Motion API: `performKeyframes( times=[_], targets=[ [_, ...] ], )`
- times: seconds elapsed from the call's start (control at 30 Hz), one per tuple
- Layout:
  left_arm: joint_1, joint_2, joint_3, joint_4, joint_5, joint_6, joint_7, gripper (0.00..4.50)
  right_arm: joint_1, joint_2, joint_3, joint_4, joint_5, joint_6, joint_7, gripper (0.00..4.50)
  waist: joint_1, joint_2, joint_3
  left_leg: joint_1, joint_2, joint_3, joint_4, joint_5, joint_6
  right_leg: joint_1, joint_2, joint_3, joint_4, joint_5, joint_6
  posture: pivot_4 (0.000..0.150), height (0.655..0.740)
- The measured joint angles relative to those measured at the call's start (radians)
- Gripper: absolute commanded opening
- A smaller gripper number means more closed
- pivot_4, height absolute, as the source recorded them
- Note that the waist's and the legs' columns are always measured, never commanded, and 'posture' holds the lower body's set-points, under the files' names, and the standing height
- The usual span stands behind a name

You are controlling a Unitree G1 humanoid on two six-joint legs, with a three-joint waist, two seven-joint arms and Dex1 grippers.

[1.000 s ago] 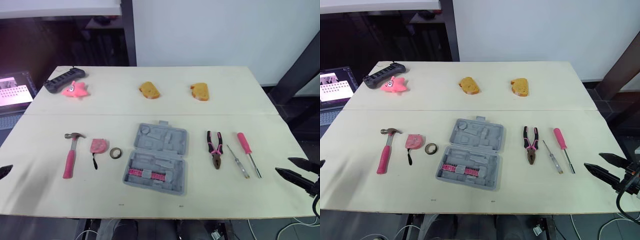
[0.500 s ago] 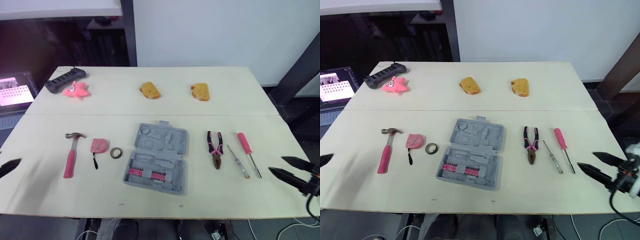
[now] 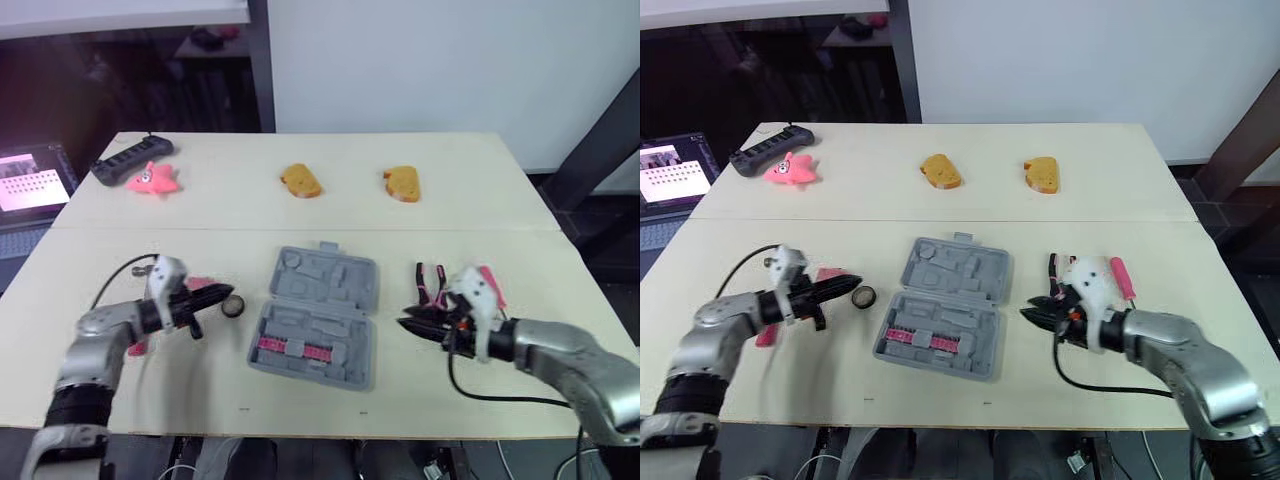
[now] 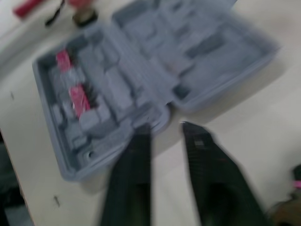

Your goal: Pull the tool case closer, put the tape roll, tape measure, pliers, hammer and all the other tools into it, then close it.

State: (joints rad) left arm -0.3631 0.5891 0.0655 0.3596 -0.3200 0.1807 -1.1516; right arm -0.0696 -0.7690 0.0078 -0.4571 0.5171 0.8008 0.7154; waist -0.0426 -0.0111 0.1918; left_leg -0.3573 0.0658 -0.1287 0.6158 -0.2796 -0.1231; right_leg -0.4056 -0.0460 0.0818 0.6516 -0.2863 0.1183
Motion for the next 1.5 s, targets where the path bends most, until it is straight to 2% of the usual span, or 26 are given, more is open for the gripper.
performKeyframes(
  times=[0.3, 0.6, 0.83, 1.13, 1.37, 1.5],
  targets=[
    [-0.213, 0.002, -0.227, 0.192, 0.212, -0.080, -0.054, 0.00, -0.162, 0.044, 0.215, 0.108, -0.189, 0.087, -0.122, 0.03, -0.002, 0.000, 0.000, 0.000, 0.000, 0.000, 0.000, 0.000, 0.000, -0.001, 0.000, 0.000, 0.000, 0.000, 0.000, 0.150, 0.7400],
    [-0.289, 0.003, -0.281, 0.291, 0.309, -0.104, -0.061, 0.00, -0.216, 0.126, 0.304, 0.145, -0.262, 0.165, -0.172, 0.03, -0.003, 0.000, 0.000, -0.001, 0.000, -0.001, 0.000, 0.000, 0.000, -0.001, 0.000, 0.000, 0.000, 0.000, 0.000, 0.150, 0.7400],
    [-0.294, -0.044, -0.321, 0.298, 0.352, -0.122, -0.046, 0.00, -0.267, 0.183, 0.340, 0.176, -0.305, 0.189, -0.187, 0.03, -0.003, 0.000, 0.000, -0.001, 0.000, -0.001, 0.000, 0.000, 0.000, -0.001, 0.000, -0.001, 0.000, 0.000, 0.000, 0.150, 0.7400],
    [-0.205, -0.035, -0.316, 0.170, 0.365, -0.121, -0.025, 0.00, -0.287, 0.199, 0.368, 0.153, -0.328, 0.242, -0.180, 0.03, -0.003, 0.001, -0.001, 0.000, 0.000, -0.002, -0.001, 0.000, 0.000, -0.001, 0.000, -0.001, 0.001, 0.000, 0.000, 0.150, 0.7400],
    [-0.075, 0.010, -0.283, 0.006, 0.338, -0.067, -0.027, 0.00, -0.262, 0.189, 0.404, 0.072, -0.328, 0.301, -0.171, 0.03, -0.008, 0.001, -0.001, 0.001, 0.000, -0.002, -0.001, 0.000, 0.001, 0.000, 0.000, -0.001, 0.001, 0.000, 0.000, 0.150, 0.7400],
    [0.057, 0.071, -0.251, -0.141, 0.296, -0.010, -0.030, 0.00, -0.233, 0.174, 0.447, -0.001, -0.324, 0.327, -0.146, 0.03, -0.022, 0.001, -0.001, 0.001, 0.000, -0.002, -0.002, -0.001, 0.002, -0.001, 0.000, -0.001, 0.001, 0.000, 0.000, 0.150, 0.7400]
  ],
)
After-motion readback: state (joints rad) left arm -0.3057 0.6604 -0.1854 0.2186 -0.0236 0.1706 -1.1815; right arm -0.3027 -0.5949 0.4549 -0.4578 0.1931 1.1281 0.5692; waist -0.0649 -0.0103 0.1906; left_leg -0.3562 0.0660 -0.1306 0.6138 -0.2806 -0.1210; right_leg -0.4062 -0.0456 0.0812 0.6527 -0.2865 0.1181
